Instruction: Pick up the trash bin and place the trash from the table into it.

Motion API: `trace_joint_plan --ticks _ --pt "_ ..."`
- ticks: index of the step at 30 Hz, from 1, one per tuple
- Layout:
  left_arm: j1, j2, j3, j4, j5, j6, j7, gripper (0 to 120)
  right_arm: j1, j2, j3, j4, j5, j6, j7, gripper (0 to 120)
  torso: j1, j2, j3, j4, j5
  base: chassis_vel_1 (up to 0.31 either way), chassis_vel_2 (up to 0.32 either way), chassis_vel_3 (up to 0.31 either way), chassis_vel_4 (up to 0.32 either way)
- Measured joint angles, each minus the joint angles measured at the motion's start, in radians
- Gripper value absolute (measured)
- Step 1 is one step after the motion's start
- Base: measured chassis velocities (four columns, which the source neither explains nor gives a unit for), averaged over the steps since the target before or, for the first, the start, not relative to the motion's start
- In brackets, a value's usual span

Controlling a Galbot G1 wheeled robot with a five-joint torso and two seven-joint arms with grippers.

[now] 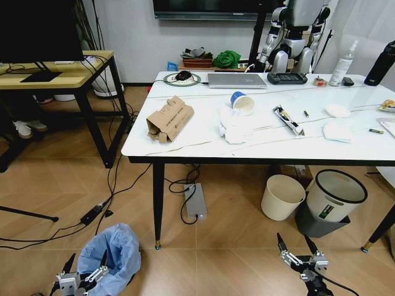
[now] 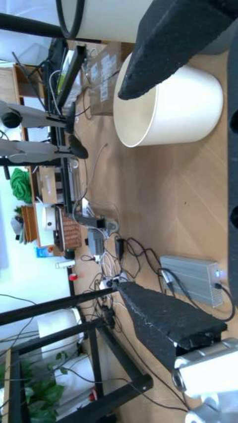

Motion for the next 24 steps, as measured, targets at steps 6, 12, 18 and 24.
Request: trace_joint_plan --ticks 6,12,18,24 --pt "0.0 0.001 -0.001 0.0 0.0 -0.001 0.0 100 -0.001 0.001 0.0 0.0 -0.001 0.0 0.0 100 -0.01 -0.024 -0.015 0.0 0.0 0.0 0.0 0.0 0.0" --pt "0.0 0.0 -0.001 -0.001 0.0 -0.001 0.001 100 -0.001 0.001 0.0 0.0 -0.001 0.0 0.0 100 -0.017 -0.048 -0.031 0.0 0.0 0.0 0.0 0.0 0.0" --pt "0.001 -0.001 -0.001 0.001 0.0 -0.003 0.002 100 -0.002 0.002 -0.003 0.0 -0.003 0.0 0.0 100 -0.026 -0.072 -0.046 0.0 0.0 0.0 0.0 0.0 0.0" --pt "0.002 -0.001 -0.002 0.001 0.002 -0.003 0.002 100 0.0 0.0 -0.004 0.0 -0.003 0.0 0.0 100 -0.035 -0.095 -0.061 0.0 0.0 0.0 0.0 0.0 0.0"
